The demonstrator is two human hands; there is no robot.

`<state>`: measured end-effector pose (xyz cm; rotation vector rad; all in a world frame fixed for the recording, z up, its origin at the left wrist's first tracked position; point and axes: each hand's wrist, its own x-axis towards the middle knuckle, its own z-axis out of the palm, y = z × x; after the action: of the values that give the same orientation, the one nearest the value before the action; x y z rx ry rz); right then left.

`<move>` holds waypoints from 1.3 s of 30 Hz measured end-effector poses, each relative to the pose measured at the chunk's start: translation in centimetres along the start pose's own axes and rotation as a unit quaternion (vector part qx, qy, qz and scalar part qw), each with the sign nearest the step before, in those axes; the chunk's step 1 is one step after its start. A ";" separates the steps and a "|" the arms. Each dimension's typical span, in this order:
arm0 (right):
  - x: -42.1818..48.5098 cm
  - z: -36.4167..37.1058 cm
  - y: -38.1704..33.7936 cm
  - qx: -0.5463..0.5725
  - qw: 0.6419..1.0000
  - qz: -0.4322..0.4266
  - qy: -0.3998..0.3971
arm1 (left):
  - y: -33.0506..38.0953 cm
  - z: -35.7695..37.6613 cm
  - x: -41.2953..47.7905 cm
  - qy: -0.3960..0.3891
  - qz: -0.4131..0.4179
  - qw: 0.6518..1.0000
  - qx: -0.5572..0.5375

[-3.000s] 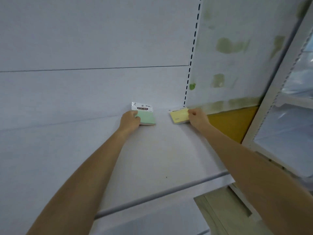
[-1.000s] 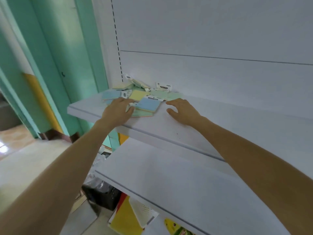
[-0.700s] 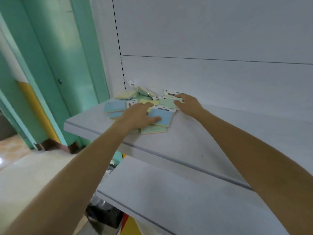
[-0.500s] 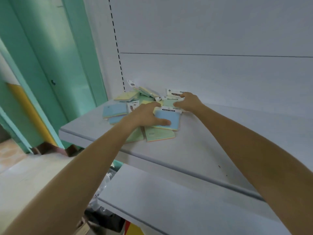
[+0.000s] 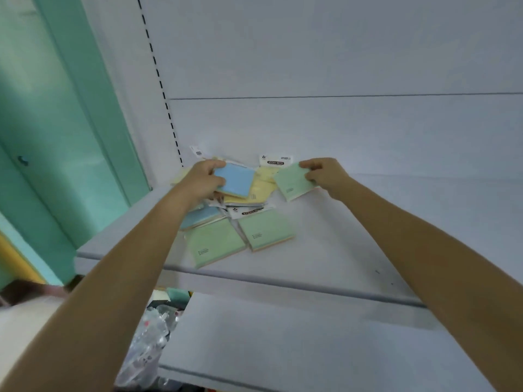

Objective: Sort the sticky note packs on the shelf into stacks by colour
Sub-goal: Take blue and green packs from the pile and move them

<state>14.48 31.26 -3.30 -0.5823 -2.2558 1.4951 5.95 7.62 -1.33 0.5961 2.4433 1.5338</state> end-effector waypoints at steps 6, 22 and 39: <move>-4.6 -4.1 1.2 0.046 0.997 0.003 0.068 | 1.7 2.7 -0.1 -0.020 0.021 0.997 -0.078; -19.8 -26.1 9.0 0.117 0.949 0.054 0.288 | 13.3 23.7 -7.9 -0.189 0.117 0.966 -0.129; -19.9 -49.3 16.7 0.131 0.947 0.059 0.286 | 22.3 43.2 -12.2 -0.132 0.117 0.978 -0.109</move>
<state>59.05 64.77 -2.23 -0.9367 -1.5777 1.4138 38.07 46.06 -1.14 1.0002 2.0352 1.6554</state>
